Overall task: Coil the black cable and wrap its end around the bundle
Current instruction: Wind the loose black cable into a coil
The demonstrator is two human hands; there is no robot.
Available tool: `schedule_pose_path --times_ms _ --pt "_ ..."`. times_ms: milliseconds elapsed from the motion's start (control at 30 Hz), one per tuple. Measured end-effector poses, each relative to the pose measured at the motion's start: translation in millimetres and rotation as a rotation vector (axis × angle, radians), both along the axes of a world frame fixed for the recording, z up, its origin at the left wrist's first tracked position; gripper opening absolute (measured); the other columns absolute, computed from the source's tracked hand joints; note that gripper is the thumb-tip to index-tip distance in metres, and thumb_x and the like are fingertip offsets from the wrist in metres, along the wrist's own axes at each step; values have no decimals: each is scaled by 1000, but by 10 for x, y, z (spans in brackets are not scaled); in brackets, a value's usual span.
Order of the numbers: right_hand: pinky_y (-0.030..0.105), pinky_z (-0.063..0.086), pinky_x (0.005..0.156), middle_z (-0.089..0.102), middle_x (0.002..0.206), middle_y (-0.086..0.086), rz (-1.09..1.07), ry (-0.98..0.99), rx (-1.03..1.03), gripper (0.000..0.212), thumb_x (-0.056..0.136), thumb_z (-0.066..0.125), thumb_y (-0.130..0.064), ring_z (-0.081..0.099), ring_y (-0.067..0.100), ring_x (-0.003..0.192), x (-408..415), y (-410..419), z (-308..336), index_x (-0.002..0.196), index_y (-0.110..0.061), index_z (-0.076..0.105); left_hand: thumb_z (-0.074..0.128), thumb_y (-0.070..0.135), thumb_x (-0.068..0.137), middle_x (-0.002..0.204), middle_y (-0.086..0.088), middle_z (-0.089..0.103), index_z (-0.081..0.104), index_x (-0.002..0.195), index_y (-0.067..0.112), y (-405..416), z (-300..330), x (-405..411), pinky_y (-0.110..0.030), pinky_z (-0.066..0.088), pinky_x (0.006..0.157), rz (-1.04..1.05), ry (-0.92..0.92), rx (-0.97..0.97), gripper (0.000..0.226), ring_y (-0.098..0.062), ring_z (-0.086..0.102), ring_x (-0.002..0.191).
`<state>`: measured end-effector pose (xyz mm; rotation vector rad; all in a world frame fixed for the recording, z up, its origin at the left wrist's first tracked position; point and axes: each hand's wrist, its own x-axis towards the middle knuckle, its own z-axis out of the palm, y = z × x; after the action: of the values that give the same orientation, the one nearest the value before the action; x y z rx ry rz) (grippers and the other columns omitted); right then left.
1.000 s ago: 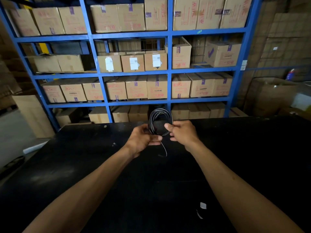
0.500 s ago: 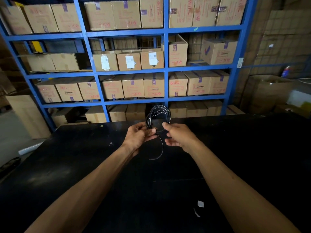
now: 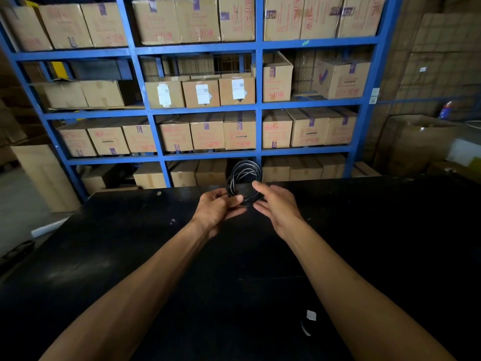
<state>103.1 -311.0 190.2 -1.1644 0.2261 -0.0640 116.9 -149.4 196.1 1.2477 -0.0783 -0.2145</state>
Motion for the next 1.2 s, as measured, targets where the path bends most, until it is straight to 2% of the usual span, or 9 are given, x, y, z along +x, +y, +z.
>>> schedule_pose_path --times_ms 100,267,367,467,600,767,900,1067,1200 --pt "25 55 77 63 133 13 -93 3 -52 81 81 84 -24 68 16 102 1 16 -68 149 -14 41 68 -6 87 98 -17 77 67 104 -2 -10 19 2 -31 64 70 -38 35 43 18 -29 76 92" --pt "23 51 70 74 117 3 -10 13 -316 16 94 69 -21 70 10 96 1 -48 -130 104 -33 69 68 -8 86 90 -17 79 67 101 -3 34 -32 -29 -32 64 73 -72 80 122 16 -31 76 89" --pt "18 52 68 68 123 -7 -22 -40 -562 42 96 67 -23 67 4 91 -5 -72 -189 136 -29 54 69 -8 85 89 -18 78 67 104 -8 37 -54 -47 -32 64 72 -80 107 126 19 -32 76 88" --pt "19 51 74 38 142 -13 12 -215 -963 82 94 68 -34 61 -4 90 -73 -113 -253 155 -48 15 68 -8 86 97 -23 74 65 107 -12 55 -33 -36 -30 64 68 -63 146 100 22 -31 76 86" --pt "42 41 104 -3 168 -12 171 -605 -1468 61 99 61 -39 40 19 140 -149 -195 -337 152 -45 32 66 -9 87 102 -25 71 66 105 -13 96 14 5 -27 63 62 -46 191 29 18 -32 74 89" --pt "47 57 92 55 143 10 37 -753 -1672 50 95 68 -19 60 29 121 -186 -175 -265 143 -13 53 62 -11 88 113 -32 68 61 116 -16 115 46 37 -32 64 67 -99 339 -82 29 -37 72 99" --pt "42 59 84 69 120 15 46 -829 -1808 45 85 76 -5 67 30 106 -158 -181 -279 129 -6 64 65 -6 88 109 -32 71 62 118 -15 149 68 18 -31 64 67 -132 378 -38 32 -37 73 97" --pt "34 54 79 68 104 9 94 -643 -1618 24 97 64 -7 66 21 94 -129 -135 -283 120 -7 68 79 32 81 116 -9 69 61 128 12 214 2 14 -35 61 81 44 -192 795 54 -21 70 98" --pt "17 37 64 59 75 -11 168 -469 -1350 13 100 60 -10 55 -3 69 -108 -159 -240 93 -12 71 64 36 95 138 5 60 58 139 29 258 -31 -16 -27 47 103 -120 -716 935 45 -9 55 125"
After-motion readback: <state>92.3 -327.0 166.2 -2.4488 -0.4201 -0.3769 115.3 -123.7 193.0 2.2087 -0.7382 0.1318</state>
